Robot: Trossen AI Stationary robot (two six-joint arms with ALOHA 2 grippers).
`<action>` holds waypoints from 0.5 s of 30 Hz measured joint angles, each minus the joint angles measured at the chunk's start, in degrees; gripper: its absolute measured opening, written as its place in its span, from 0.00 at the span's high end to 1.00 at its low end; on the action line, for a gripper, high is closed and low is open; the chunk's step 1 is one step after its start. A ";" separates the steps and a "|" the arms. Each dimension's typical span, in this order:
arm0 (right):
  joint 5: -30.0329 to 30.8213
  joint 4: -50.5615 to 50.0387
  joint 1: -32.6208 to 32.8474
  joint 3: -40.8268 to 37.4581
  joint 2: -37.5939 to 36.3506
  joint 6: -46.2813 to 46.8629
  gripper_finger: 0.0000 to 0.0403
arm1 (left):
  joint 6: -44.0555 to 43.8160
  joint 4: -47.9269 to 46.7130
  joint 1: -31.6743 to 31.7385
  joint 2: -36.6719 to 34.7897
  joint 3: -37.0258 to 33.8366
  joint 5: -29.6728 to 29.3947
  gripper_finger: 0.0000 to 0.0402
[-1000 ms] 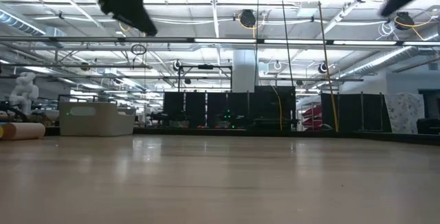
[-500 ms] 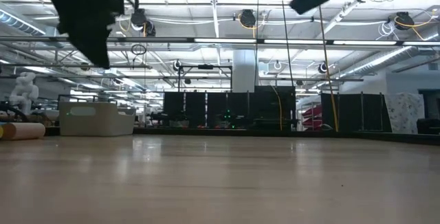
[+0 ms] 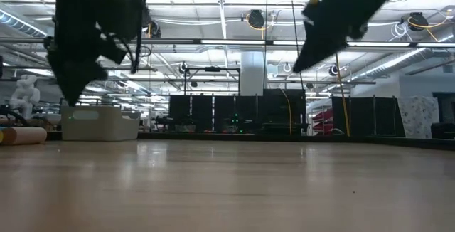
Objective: Sort blocks by size
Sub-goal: Put the brown cylindrical block into the blue bin
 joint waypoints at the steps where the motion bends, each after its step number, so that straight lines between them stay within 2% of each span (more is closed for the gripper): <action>1: -1.83 2.53 -0.51 -1.44 0.00 -0.88 0.48 | -0.82 -2.16 0.25 0.90 0.00 0.18 0.48; 4: -6.70 9.45 -1.44 -5.36 0.04 -3.14 0.48 | -2.49 -7.57 1.51 3.30 -0.21 0.33 0.48; 6: -8.16 13.05 -1.52 -6.82 0.04 -4.45 0.48 | -2.32 -7.42 2.49 4.05 -1.28 1.20 0.48; 12: -8.63 14.95 -1.37 -7.62 0.02 -6.08 0.48 | 1.98 1.04 4.86 4.55 -6.90 6.17 0.48; 15: -8.64 14.95 -1.32 -7.62 0.02 -6.29 0.48 | 2.38 2.96 5.71 4.35 -7.85 6.15 0.48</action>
